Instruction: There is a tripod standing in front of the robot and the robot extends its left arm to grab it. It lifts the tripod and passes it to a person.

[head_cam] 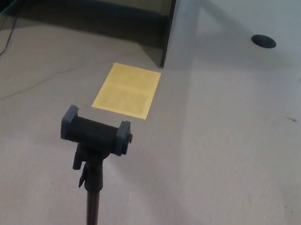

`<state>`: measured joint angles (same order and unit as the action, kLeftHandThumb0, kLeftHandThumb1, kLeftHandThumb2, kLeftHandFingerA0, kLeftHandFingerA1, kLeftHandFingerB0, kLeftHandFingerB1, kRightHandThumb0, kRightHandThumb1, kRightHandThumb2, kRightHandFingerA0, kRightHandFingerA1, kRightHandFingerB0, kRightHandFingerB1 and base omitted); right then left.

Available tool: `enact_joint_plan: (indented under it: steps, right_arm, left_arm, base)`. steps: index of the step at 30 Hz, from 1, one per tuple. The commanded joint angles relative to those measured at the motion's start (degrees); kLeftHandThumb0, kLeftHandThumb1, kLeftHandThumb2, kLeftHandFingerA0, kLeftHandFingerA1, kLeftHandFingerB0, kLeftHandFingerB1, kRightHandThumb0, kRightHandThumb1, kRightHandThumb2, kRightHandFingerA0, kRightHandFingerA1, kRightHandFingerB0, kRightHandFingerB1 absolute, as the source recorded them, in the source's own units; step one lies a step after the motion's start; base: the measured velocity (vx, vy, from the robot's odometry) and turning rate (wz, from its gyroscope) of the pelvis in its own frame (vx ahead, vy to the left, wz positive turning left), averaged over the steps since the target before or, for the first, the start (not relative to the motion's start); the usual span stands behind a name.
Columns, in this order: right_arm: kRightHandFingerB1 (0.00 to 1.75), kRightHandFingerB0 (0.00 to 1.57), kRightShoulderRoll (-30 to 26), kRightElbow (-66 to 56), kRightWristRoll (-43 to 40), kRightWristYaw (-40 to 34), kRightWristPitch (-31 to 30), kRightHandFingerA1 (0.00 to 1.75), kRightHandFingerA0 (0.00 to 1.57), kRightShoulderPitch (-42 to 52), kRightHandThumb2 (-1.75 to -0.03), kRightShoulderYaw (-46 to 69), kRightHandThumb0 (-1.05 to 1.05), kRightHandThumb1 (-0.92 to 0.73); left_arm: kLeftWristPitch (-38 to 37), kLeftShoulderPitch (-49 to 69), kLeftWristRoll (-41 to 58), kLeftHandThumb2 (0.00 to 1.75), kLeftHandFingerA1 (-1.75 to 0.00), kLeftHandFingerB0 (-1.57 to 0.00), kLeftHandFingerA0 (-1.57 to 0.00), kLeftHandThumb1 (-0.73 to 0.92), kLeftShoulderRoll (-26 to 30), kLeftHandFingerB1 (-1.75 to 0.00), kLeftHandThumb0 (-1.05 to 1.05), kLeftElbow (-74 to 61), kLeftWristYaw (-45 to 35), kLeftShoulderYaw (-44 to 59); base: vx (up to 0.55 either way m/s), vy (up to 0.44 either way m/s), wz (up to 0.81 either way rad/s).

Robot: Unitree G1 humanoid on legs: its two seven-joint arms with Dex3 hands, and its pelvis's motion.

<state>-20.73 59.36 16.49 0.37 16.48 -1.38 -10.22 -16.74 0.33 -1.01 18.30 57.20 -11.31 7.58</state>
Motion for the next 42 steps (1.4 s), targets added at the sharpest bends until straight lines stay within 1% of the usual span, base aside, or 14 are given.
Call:
enact_joint_plan:
  steps: [1,2,6,7,13,24,25,26,27,33,34,37,38,42]
  right_arm:
    - [0.38,0.55,-1.3,1.4,0.7,-0.6,3.5,0.42,0.7,-0.1,-0.6,-0.2,-0.39,-0.67]
    - [0.38,0.54,-1.2,1.7,0.8,-0.8,3.6,0.42,0.7,-0.2,-0.61,-0.2,-0.39,-0.67]
    - [0.38,0.55,-1.2,2.1,1.1,-1.3,3.9,0.43,0.72,-0.5,-0.61,-0.4,-0.39,-0.66]
    - [0.38,0.54,-1.1,2.2,1.1,-1.2,3.9,0.44,0.72,-0.5,-0.61,-0.4,-0.39,-0.66]
    - [0.38,0.55,-0.9,2.4,1.1,-1.2,4.1,0.42,0.69,-0.3,-0.6,-0.2,-0.38,-0.67]
    - [0.38,0.54,-1.0,2.7,1.4,-1.2,4.4,0.43,0.71,-0.6,-0.61,-0.2,-0.39,-0.67]
    - [0.38,0.54,-0.9,2.7,1.4,-1.2,4.4,0.43,0.71,-0.7,-0.61,-0.2,-0.4,-0.67]
    - [0.38,0.55,-0.9,2.6,1.3,-1.2,4.5,0.42,0.69,-0.6,-0.6,-0.1,-0.39,-0.67]
    - [0.38,0.55,-0.9,2.5,1.2,-1.2,4.6,0.42,0.69,-0.5,-0.6,0.0,-0.39,-0.67]
    - [0.37,0.54,-1.0,2.5,1.3,-1.3,4.5,0.42,0.71,-0.8,-0.6,0.0,-0.38,-0.67]
    - [0.37,0.53,-1.0,2.3,1.1,-1.1,4.2,0.41,0.67,-0.7,-0.6,0.1,-0.38,-0.67]
    - [0.37,0.54,-0.9,2.4,1.1,-1.1,4.0,0.42,0.69,-1.0,-0.6,0.2,-0.38,-0.67]
    - [0.37,0.54,-0.8,2.3,0.9,-0.9,3.8,0.42,0.69,-1.0,-0.6,0.3,-0.38,-0.67]
    - [0.37,0.53,-0.9,2.7,1.1,-0.9,4.1,0.41,0.67,-1.2,-0.6,0.2,-0.38,-0.67]
  left_arm:
    - [-6.6,1.1,3.7,0.63,-0.37,-0.1,-0.15,0.35,-0.1,-0.33,-0.56,-2.9,-6.2,1.4]
    - [-6.2,1.1,4.9,0.77,-0.48,0.0,0.0,0.16,-0.5,-0.48,-0.28,-4.4,-7.9,1.8]
    - [-5.9,1.5,7.0,0.79,-0.48,0.0,0.0,0.18,-1.7,-0.49,-0.3,-13.3,-11.5,1.4]
    - [-5.3,1.2,8.1,0.67,-0.4,-0.06,-0.09,0.35,-2.0,-0.2,-0.54,-15.6,-12.9,1.3]
    - [0.0,-0.7,7.2,0.72,-0.41,-0.11,-0.06,0.4,-3.4,-0.1,-0.57,-29.1,-12.0,-1.5]
    - [10.4,-4.3,5.9,0.77,-0.45,0.0,-0.08,0.33,-5.9,-0.24,-0.5,-41.2,-9.5,-6.4]
    - [10.6,-4.7,5.6,0.53,-0.34,-0.03,-0.16,0.39,-6.4,-0.21,-0.6,-41.6,-9.1,-6.8]
    - [11.0,-5.1,5.2,0.77,-0.46,0.0,-0.09,0.33,-6.6,-0.25,-0.5,-41.9,-9.0,-7.3]
    - [11.3,-5.4,5.0,0.53,-0.34,-0.04,-0.15,0.4,-6.8,-0.22,-0.57,-42.4,-8.9,-7.8]
    - [12.1,-7.1,5.3,0.53,-0.34,-0.03,-0.15,0.41,-8.5,-0.22,-0.61,-43.7,-9.2,-9.8]
    - [11.5,-7.4,5.8,0.77,-0.46,0.0,-0.09,0.33,-8.9,-0.23,-0.52,-43.4,-9.8,-10.0]
    - [10.8,-7.9,6.2,0.77,-0.46,0.0,-0.09,0.34,-9.6,-0.22,-0.53,-42.7,-10.3,-10.2]
    - [11.5,-8.1,6.6,0.52,-0.33,-0.03,-0.15,0.41,-10.1,-0.23,-0.61,-42.9,-10.4,-10.4]
    - [13.1,-8.7,5.9,0.71,-0.41,-0.06,-0.09,0.34,-10.9,-0.19,-0.6,-44.4,-10.0,-11.8]
  base:
    - [0.0,0.0,0.0]
    - [0.0,0.0,0.0]
    - [0.0,0.0,0.0]
    - [0.0,0.0,0.0]
    - [0.0,0.0,0.0]
    - [0.0,0.0,0.0]
    - [0.0,0.0,0.0]
    - [0.0,0.0,0.0]
    - [0.0,0.0,0.0]
    - [0.0,0.0,0.0]
    - [0.0,0.0,0.0]
    - [0.0,0.0,0.0]
    - [0.0,0.0,0.0]
    - [0.0,0.0,0.0]
